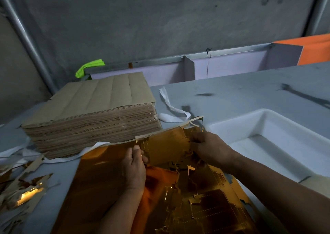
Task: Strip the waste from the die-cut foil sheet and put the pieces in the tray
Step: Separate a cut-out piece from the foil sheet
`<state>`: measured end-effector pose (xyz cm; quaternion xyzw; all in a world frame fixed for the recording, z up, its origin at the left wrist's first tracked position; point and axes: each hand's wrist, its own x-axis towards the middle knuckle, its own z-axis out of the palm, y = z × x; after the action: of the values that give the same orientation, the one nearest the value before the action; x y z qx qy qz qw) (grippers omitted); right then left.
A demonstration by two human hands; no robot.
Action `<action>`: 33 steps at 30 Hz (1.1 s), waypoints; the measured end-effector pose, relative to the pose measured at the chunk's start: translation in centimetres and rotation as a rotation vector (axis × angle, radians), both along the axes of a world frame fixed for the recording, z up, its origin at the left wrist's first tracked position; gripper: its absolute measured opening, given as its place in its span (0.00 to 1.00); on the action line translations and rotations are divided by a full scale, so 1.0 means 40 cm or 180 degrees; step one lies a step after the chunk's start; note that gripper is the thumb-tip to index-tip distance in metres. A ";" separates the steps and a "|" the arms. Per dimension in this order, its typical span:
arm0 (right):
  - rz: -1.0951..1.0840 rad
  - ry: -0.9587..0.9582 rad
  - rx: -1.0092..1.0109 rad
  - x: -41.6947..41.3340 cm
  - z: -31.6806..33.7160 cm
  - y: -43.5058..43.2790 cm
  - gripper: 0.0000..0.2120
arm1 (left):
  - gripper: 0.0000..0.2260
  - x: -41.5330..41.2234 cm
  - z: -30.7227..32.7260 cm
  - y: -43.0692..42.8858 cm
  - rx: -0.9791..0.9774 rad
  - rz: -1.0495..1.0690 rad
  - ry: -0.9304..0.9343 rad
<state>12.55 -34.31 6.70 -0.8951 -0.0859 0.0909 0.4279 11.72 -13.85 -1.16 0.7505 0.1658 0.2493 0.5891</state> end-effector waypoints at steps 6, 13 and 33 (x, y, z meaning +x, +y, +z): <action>0.0140 -0.0049 -0.0118 0.005 -0.010 -0.001 0.06 | 0.15 0.002 -0.001 0.007 -0.0126 0.0047 0.0011; 0.0398 0.0011 -0.0203 0.004 -0.013 -0.003 0.05 | 0.13 0.022 0.017 0.008 -0.0072 0.0153 0.0198; 0.0661 0.0338 0.0029 -0.014 0.002 0.001 0.08 | 0.13 0.077 0.078 0.010 -0.0674 0.0634 0.0175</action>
<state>12.00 -34.26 6.77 -0.8734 -0.1558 0.1816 0.4242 14.78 -13.46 1.94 0.6706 0.2809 0.2670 0.6325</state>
